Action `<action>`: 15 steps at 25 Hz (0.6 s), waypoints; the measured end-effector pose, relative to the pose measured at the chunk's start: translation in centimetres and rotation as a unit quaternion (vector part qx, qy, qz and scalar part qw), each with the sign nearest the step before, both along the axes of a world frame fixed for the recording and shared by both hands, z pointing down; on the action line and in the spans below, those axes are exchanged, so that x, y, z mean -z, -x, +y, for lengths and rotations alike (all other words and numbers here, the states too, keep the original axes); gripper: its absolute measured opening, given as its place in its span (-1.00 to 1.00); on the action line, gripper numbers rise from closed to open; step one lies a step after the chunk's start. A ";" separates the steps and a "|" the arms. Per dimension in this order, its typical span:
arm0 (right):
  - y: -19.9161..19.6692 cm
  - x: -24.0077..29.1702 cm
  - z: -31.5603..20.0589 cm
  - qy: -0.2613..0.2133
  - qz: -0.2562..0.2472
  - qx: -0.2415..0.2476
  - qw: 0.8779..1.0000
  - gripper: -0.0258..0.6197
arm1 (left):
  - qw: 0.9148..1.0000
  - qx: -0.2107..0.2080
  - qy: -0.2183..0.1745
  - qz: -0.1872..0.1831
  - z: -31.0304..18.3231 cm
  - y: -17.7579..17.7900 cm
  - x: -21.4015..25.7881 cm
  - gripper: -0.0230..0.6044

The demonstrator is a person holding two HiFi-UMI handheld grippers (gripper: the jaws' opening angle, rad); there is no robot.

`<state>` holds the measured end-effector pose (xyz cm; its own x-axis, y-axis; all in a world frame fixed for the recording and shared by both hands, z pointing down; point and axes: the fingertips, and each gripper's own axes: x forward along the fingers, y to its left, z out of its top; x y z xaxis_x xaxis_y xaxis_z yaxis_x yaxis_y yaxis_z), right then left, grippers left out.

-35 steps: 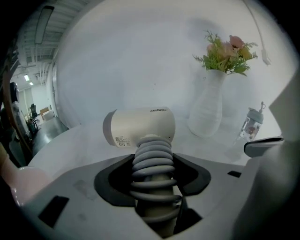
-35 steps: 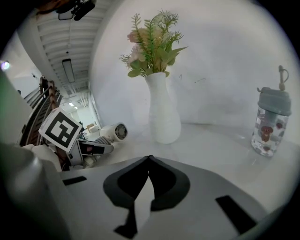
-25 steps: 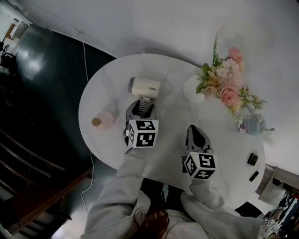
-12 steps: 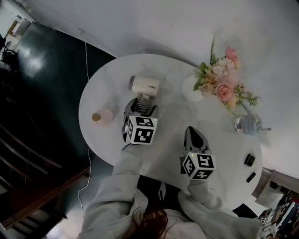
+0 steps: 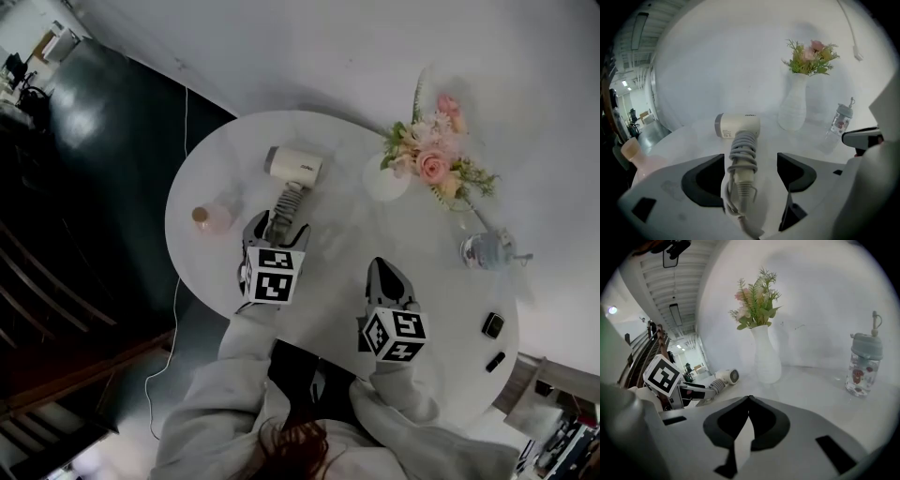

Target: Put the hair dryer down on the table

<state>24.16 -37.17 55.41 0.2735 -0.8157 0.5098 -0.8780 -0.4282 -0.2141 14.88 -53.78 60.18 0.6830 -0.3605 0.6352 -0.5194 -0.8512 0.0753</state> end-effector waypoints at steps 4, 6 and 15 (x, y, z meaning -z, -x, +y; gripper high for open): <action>0.6 0.7 1.0 -0.009 0.002 0.007 1.000 -0.77 | 1.000 0.012 0.013 0.011 1.7 1.6 0.9 0.11; 0.9 1.0 1.5 -0.014 0.000 0.009 1.000 -0.77 | 1.000 0.022 0.008 0.020 2.3 2.3 1.7 0.11; 2.0 3.2 3.3 -0.040 0.007 0.031 0.999 -0.77 | 0.996 0.066 0.014 0.055 6.2 5.9 3.8 0.11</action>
